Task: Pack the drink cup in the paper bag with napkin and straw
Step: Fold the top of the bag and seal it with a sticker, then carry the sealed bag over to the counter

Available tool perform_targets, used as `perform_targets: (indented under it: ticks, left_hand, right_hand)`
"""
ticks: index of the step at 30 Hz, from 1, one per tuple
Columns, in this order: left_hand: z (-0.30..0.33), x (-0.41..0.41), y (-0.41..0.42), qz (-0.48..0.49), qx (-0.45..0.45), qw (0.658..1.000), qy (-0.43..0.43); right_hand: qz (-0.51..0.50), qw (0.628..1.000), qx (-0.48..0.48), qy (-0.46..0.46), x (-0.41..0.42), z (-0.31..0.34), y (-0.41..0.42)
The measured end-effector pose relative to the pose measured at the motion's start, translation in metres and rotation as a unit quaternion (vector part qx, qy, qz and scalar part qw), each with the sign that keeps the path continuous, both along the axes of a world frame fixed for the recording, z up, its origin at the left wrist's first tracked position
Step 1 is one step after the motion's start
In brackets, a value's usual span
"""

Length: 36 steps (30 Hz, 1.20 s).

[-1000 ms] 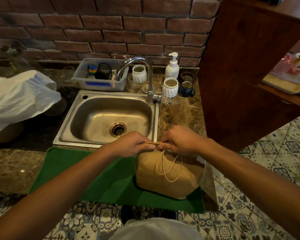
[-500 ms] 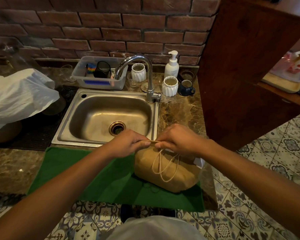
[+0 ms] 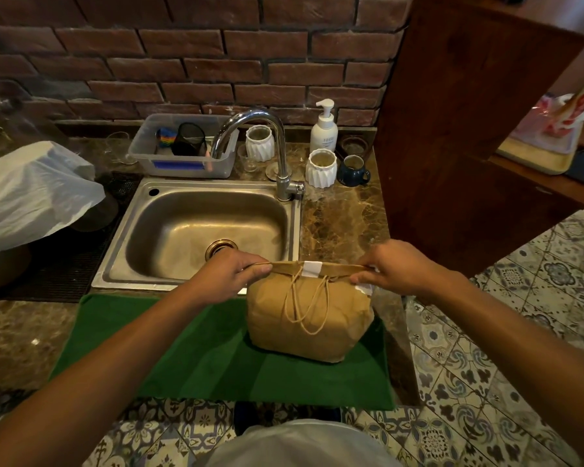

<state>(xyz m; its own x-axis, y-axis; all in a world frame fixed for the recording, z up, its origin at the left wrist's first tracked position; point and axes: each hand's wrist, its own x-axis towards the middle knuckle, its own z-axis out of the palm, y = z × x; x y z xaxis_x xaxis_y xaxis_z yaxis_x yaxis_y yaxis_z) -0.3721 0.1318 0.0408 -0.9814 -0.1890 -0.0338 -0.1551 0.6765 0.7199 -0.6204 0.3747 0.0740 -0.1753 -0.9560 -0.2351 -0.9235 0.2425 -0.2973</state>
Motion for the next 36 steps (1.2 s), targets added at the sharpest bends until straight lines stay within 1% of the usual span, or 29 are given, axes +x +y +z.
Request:
perform_targets:
  ticks: [3, 5, 7, 10, 13, 15, 18, 20, 22, 23, 25, 27, 29, 32, 34, 36]
  left_hand:
    - [-0.001, 0.0, 0.004, 0.013, 0.028, 1.0, -0.008]
    - [0.002, -0.004, 0.007, 0.014, 0.021, 1.0, -0.004]
    - [0.0, -0.005, 0.005, 0.019, 0.024, 1.0, -0.008]
    - [-0.006, 0.002, -0.004, 0.044, 0.041, 0.998, -0.007]
    - [-0.004, 0.003, -0.004, 0.071, 0.071, 0.995, -0.014]
    - [-0.001, -0.002, 0.002, 0.072, 0.059, 0.995, -0.026]
    - [0.0, -0.006, 0.009, 0.078, 0.062, 0.994, -0.041]
    - [0.0, -0.004, 0.017, 0.132, 0.111, 0.984, -0.046]
    - [-0.004, 0.004, 0.03, 0.211, 0.165, 0.963, 0.001]
    - [-0.006, 0.01, 0.039, 0.247, 0.18, 0.952, 0.023]
    - [-0.014, 0.021, 0.055, 0.297, 0.2, 0.933, 0.033]
    - [-0.025, 0.032, 0.067, 0.341, 0.208, 0.916, 0.025]
    - [-0.029, 0.035, 0.074, 0.364, 0.207, 0.907, 0.041]
    - [-0.016, 0.028, 0.075, 0.366, 0.218, 0.902, 0.066]
    - [-0.003, 0.021, 0.07, 0.34, 0.222, 0.911, 0.072]
    - [0.012, 0.009, 0.066, 0.304, 0.222, 0.923, 0.074]
  right_hand:
    - [-0.033, 0.998, -0.018, -0.045, -0.008, 0.0, 0.008]
    - [-0.049, 0.996, -0.033, -0.072, -0.011, 0.001, 0.011]
    - [-0.087, 0.989, -0.045, -0.112, -0.015, -0.001, 0.018]
    - [-0.156, 0.968, -0.082, -0.178, -0.024, -0.007, 0.037]
    - [-0.173, 0.961, -0.093, -0.196, -0.024, -0.012, 0.047]
    - [-0.208, 0.946, -0.096, -0.23, -0.019, -0.017, 0.047]
    - [-0.275, 0.916, -0.142, -0.254, -0.01, -0.032, 0.047]
    - [-0.288, 0.903, -0.141, -0.287, -0.002, -0.039, 0.046]
    - [-0.284, 0.895, -0.147, -0.31, 0.01, -0.048, 0.046]
    - [-0.291, 0.887, -0.165, -0.318, 0.016, -0.053, 0.047]
    - [-0.319, 0.864, -0.21, -0.328, 0.026, -0.058, 0.049]
    - [-0.337, 0.852, -0.243, -0.318, 0.034, -0.061, 0.048]
    - [-0.344, 0.842, -0.275, -0.314, 0.041, -0.061, 0.047]
    - [-0.373, 0.816, -0.299, -0.324, 0.05, -0.056, 0.048]
    - [-0.403, 0.795, -0.306, -0.336, 0.056, -0.046, 0.055]
    - [-0.439, 0.771, -0.326, -0.327, 0.064, -0.032, 0.067]
